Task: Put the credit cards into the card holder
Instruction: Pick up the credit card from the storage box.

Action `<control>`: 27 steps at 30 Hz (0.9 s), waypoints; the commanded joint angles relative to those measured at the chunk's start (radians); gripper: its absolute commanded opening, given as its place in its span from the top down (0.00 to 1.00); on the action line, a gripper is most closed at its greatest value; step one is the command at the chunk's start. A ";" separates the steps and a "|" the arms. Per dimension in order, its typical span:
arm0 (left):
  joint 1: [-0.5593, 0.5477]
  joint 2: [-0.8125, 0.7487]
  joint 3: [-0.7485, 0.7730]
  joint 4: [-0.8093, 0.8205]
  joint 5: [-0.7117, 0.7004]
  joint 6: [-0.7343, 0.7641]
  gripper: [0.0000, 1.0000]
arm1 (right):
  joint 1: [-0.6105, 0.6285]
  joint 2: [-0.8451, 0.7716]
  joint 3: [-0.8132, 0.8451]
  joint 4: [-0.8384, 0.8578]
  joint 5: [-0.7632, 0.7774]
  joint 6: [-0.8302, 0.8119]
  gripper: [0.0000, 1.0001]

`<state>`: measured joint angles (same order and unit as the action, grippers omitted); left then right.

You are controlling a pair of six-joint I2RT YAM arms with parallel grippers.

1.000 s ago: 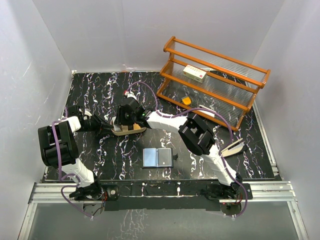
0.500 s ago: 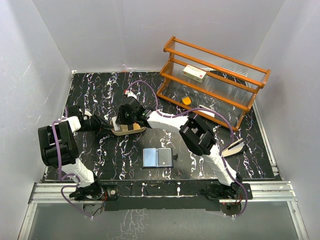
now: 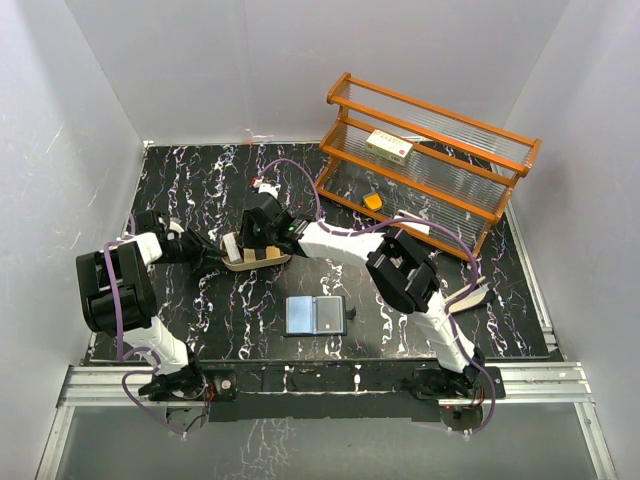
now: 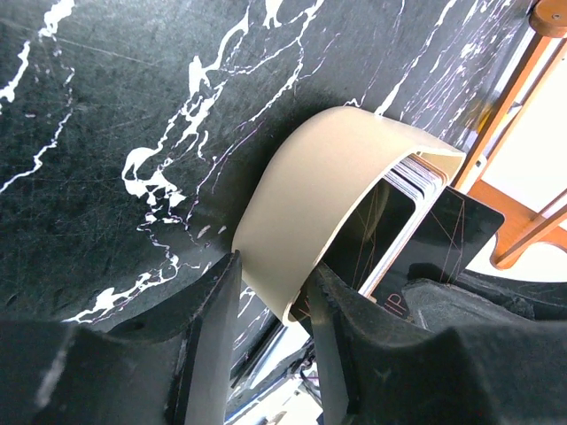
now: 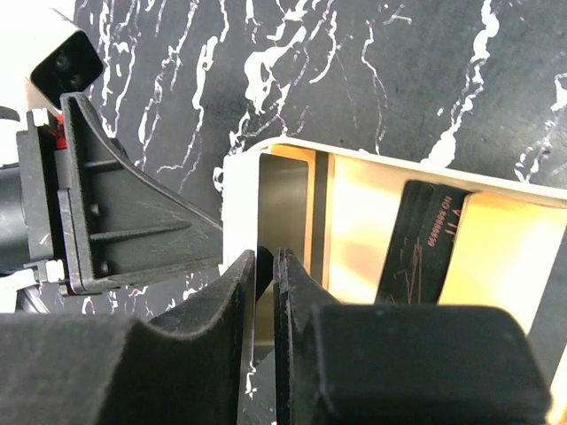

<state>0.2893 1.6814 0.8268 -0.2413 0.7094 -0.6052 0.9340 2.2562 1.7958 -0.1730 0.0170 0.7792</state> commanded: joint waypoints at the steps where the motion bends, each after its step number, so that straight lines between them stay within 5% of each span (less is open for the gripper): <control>1: 0.004 -0.018 0.032 -0.046 -0.008 0.007 0.64 | 0.009 -0.088 -0.019 0.048 0.023 -0.013 0.91; 15: 0.004 -0.236 0.135 -0.142 -0.209 -0.003 0.54 | 0.012 -0.148 -0.109 0.103 -0.026 0.024 0.96; 27: -0.052 -0.341 0.094 -0.202 -0.110 0.081 0.53 | 0.014 -0.238 -0.165 0.065 0.025 -0.022 0.97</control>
<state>0.2714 1.4033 0.9298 -0.3725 0.5457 -0.5716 0.9386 2.1345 1.6402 -0.1387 0.0036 0.7898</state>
